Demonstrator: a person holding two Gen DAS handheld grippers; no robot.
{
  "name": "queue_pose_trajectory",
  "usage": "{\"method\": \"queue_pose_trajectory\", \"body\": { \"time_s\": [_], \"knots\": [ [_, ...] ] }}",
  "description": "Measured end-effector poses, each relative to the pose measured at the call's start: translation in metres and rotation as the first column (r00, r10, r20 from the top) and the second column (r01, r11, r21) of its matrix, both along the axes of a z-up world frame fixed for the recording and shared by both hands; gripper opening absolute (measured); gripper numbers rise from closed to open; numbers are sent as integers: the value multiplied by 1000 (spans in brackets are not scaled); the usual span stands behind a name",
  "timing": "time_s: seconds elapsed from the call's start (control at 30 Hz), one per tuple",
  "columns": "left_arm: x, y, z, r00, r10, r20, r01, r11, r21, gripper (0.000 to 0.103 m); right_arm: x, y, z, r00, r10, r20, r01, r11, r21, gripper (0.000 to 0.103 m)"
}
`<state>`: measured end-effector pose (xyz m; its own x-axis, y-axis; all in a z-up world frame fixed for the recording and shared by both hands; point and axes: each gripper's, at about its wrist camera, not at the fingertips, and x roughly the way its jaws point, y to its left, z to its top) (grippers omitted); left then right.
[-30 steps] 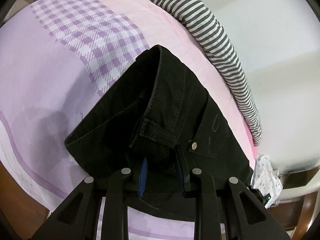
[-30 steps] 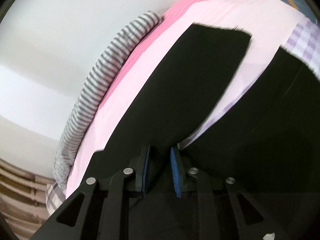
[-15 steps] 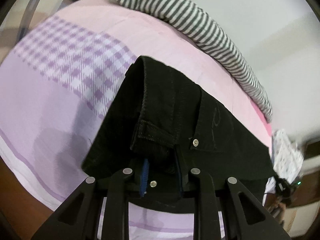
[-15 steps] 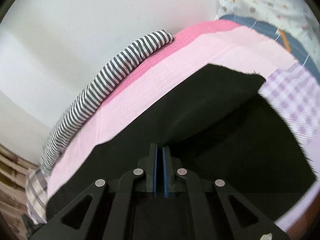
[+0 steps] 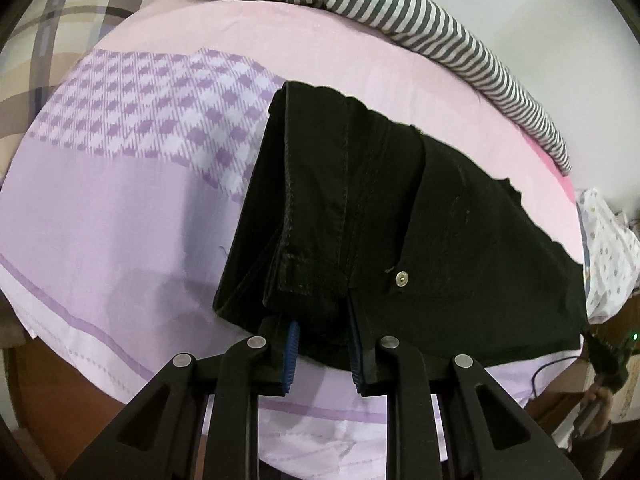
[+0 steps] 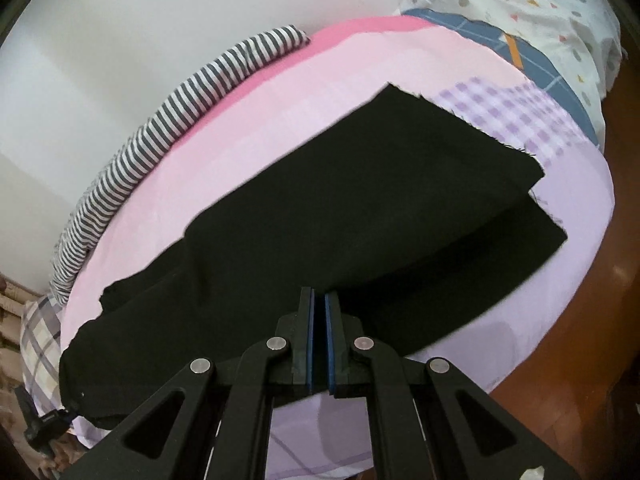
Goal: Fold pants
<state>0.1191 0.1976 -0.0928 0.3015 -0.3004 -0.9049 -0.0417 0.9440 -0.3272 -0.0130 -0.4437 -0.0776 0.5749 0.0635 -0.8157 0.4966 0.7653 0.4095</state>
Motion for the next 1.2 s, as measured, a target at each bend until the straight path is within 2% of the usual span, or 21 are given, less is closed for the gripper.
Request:
{"method": "queue_pose_trajectory", "body": {
  "time_s": [0.17,0.33,0.47,0.6,0.77,0.83,0.93,1.03,1.1,1.2],
  "knots": [
    [-3,-8,-3,1000,-13,15,12,999,36,22,2,0,-10,1000,9,-26,-9,1000,-8,5],
    [-3,-17,-4,1000,-21,23,19,996,89,24,3,-3,-26,999,-2,-50,4,999,40,5],
    [-6,-23,2,998,-31,46,26,993,117,25,3,-6,-26,1000,9,-29,-7,997,74,8],
    [-16,-19,11,998,-29,55,23,995,97,32,1,-12,-27,1000,15,-2,-15,993,120,9],
    [-41,-17,22,995,-55,82,42,987,153,32,-8,-22,-32,999,-7,40,-1,981,193,16],
    [-56,-21,30,989,-77,122,56,985,166,32,-13,-25,-34,999,-10,45,1,980,198,18],
    [-69,-39,44,971,-139,193,108,981,160,32,-20,-34,-36,998,-16,55,5,981,195,23],
    [-72,-84,58,927,-255,275,222,964,144,32,-24,-44,-39,997,-33,66,19,978,206,24],
    [-71,-116,62,893,-335,301,305,941,144,32,-23,-52,-40,997,-42,69,26,977,213,24],
    [-66,-179,61,826,-465,318,444,885,141,32,-18,-62,-42,995,-55,82,35,973,229,24]
  ]
}}
